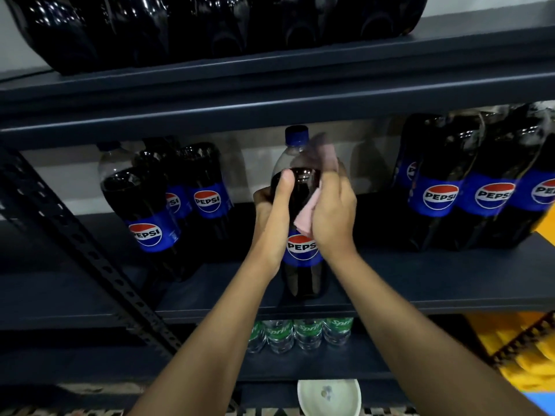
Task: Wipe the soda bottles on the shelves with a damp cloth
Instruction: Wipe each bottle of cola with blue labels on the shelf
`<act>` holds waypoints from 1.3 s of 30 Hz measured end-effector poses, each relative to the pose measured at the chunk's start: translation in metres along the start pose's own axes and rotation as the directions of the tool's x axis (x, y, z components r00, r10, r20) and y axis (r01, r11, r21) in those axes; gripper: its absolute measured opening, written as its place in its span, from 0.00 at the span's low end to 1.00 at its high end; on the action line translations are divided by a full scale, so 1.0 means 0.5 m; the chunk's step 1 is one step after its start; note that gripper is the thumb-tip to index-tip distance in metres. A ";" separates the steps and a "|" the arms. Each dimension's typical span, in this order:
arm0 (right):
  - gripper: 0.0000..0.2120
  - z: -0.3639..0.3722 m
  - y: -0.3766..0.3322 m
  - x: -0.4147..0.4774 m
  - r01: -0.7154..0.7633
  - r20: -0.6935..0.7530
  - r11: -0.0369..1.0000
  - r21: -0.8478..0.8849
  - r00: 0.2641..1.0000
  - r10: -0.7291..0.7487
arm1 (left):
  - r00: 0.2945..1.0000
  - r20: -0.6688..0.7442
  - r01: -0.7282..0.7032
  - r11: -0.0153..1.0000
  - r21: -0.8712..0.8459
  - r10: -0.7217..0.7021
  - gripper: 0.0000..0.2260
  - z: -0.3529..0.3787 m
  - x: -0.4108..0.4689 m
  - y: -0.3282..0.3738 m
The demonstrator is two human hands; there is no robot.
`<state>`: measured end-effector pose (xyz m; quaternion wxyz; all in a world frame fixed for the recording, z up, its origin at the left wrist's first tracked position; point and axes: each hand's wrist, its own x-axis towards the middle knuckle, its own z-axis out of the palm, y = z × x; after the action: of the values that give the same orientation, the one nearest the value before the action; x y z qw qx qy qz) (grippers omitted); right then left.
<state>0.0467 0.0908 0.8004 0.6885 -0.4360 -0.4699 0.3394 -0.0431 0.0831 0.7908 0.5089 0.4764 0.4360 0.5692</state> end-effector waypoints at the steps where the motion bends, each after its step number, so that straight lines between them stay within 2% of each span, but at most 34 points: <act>1: 0.19 -0.003 0.024 -0.014 -0.030 -0.028 0.999 0.025 0.999 0.031 | 1.000 -0.008 -0.015 1.000 0.014 0.015 0.33 0.001 0.000 -0.002; 4: 0.19 -0.019 0.108 -0.054 -0.173 -0.074 0.983 0.059 0.981 0.177 | 0.999 -0.034 -0.023 1.000 -0.014 0.022 0.40 -0.005 -0.002 -0.020; 6: 0.17 -0.029 0.166 -0.074 -0.315 -0.043 0.942 0.119 0.946 0.322 | 0.997 -0.067 -0.030 1.000 0.004 0.031 0.39 -0.009 -0.010 -0.040; 9: 0.23 -0.060 0.255 -0.089 -0.481 0.108 0.849 0.217 0.877 0.469 | 0.991 -0.106 -0.052 0.974 0.219 0.076 0.38 -0.006 -0.028 -0.089; 12: 0.21 -0.086 0.282 -0.092 -0.521 0.123 0.852 0.054 0.850 0.512 | 0.980 -0.161 -0.042 0.920 0.391 0.114 0.37 -0.001 -0.040 -0.144; 16: 0.19 -0.105 0.243 -0.085 -0.538 0.112 0.842 -0.020 0.836 0.537 | 0.966 -0.242 0.025 0.894 0.448 0.094 0.32 0.008 -0.026 -0.152; 18: 0.19 -0.124 0.209 -0.089 -0.451 0.072 0.884 -0.127 0.884 0.461 | 0.953 -0.301 0.084 0.914 0.398 0.044 0.30 0.017 -0.013 -0.141; 20: 0.18 -0.148 0.168 -0.095 -0.310 0.024 0.907 -0.285 0.944 0.330 | 0.922 -0.384 0.157 0.958 0.241 -0.054 0.32 0.031 0.002 -0.139; 22: 0.18 -0.178 0.134 -0.102 -0.101 0.076 0.904 -0.415 0.986 0.145 | 0.897 -0.401 0.219 0.975 0.040 -0.185 0.36 0.045 0.014 -0.137; 23: 0.18 -0.193 0.121 -0.108 0.056 0.123 0.879 -0.474 0.992 0.003 | 0.896 -0.359 0.253 0.965 -0.070 -0.261 0.38 0.054 0.017 -0.134; 25: 0.19 -0.216 0.104 -0.113 0.368 0.200 0.768 -0.525 0.930 -0.309 | 0.892 -0.196 0.353 0.899 -0.260 -0.407 0.39 0.072 0.013 -0.119; 27: 0.21 -0.233 0.089 -0.102 0.562 0.250 0.619 -0.548 0.817 -0.519 | 0.880 0.000 0.450 0.836 -0.314 -0.474 0.40 0.092 0.005 -0.100; 29: 0.24 -0.240 0.059 -0.072 0.609 0.266 0.522 -0.597 0.765 -0.587 | 0.869 0.147 0.493 0.794 -0.356 -0.473 0.39 0.111 -0.001 -0.091; 30: 0.24 -0.237 0.036 -0.050 0.585 0.244 0.524 -0.618 0.777 -0.580 | 0.860 0.160 0.507 0.774 -0.379 -0.485 0.36 0.118 -0.001 -0.085; 33: 0.17 -0.232 -0.015 -0.004 0.410 0.011 0.744 -0.528 0.879 -0.477 | 0.839 0.125 0.522 0.719 -0.459 -0.530 0.31 0.140 0.001 -0.074; 34: 0.15 -0.231 -0.018 -0.009 0.397 -0.023 0.758 -0.518 0.879 -0.476 | 0.838 0.113 0.522 0.723 -0.453 -0.534 0.31 0.142 0.003 -0.072; 37: 0.16 -0.230 0.020 -0.072 0.479 0.037 0.643 -0.597 0.817 -0.575 | 0.817 0.132 0.556 0.707 -0.438 -0.561 0.33 0.137 -0.001 -0.068; 38: 0.18 -0.235 0.028 -0.089 0.474 0.023 0.640 -0.605 0.814 -0.581 | 0.813 0.134 0.566 0.712 -0.415 -0.567 0.34 0.134 -0.005 -0.068; 39: 0.20 -0.238 0.033 -0.096 0.434 -0.026 0.681 -0.590 0.833 -0.553 | 0.811 0.137 0.573 0.727 -0.379 -0.568 0.35 0.131 -0.009 -0.067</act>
<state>0.1421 0.0217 0.7472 0.6388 -0.5066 -0.5761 -0.0593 0.0270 0.0830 0.7682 0.7481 0.2072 0.4314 0.4597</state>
